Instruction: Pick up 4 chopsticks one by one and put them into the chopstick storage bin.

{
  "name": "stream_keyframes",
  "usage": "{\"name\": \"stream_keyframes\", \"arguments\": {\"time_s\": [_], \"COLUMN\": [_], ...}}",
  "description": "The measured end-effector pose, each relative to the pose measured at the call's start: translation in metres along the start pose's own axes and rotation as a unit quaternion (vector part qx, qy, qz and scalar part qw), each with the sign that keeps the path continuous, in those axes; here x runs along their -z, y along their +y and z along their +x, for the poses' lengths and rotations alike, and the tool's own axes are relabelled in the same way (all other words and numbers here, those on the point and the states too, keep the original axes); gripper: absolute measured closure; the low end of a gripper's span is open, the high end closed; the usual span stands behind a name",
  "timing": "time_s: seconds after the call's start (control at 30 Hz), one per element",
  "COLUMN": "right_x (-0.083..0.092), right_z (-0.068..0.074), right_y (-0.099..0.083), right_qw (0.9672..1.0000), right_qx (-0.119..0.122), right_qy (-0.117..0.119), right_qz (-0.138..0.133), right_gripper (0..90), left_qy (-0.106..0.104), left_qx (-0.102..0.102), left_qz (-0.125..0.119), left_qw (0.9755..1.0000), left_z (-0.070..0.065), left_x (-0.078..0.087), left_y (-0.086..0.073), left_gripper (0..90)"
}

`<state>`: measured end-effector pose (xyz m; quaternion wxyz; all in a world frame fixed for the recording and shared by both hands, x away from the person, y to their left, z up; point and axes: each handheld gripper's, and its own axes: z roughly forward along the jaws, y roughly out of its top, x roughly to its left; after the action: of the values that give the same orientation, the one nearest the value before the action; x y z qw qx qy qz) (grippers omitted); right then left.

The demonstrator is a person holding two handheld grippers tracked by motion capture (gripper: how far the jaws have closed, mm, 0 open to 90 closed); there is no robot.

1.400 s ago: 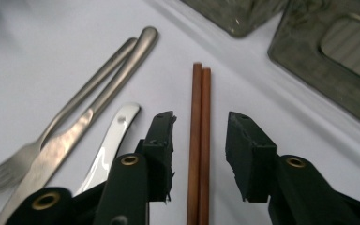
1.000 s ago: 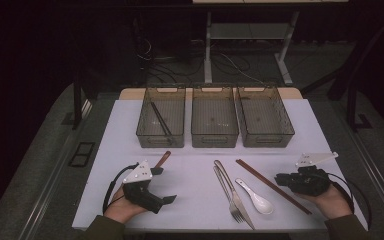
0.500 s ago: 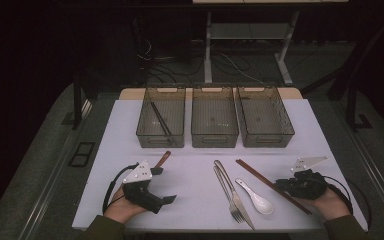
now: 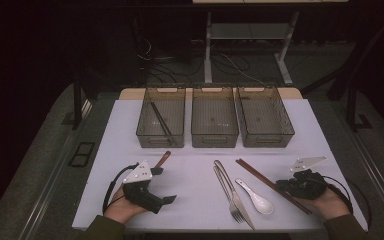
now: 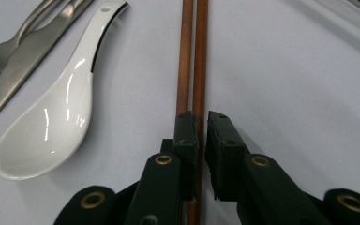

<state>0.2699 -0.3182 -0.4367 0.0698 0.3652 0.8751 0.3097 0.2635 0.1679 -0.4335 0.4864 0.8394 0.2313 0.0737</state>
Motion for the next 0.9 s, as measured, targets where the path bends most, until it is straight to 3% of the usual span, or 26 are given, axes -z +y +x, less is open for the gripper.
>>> {"name": "stream_keyframes", "arguments": {"time_s": [0.47,0.9], "right_x": [-0.0035,-0.007], "right_z": [-0.0068,-0.0049], "right_y": [-0.0001,0.0008], "right_qw": [1.0,0.9997], "right_qx": [-0.003,0.016], "right_qy": [-0.009,-0.019], "right_qz": [-0.004,-0.009], "right_gripper": [81.1,83.0], "left_qy": [-0.001,0.0], "left_qx": [0.001,-0.001], "left_qz": [0.0,0.0], "left_qw": [1.0,1.0], "left_z": [-0.0001,-0.0001], "left_x": [-0.0002,-0.0004], "left_y": [0.0001,0.0001], "left_gripper": [0.0,0.0]}}
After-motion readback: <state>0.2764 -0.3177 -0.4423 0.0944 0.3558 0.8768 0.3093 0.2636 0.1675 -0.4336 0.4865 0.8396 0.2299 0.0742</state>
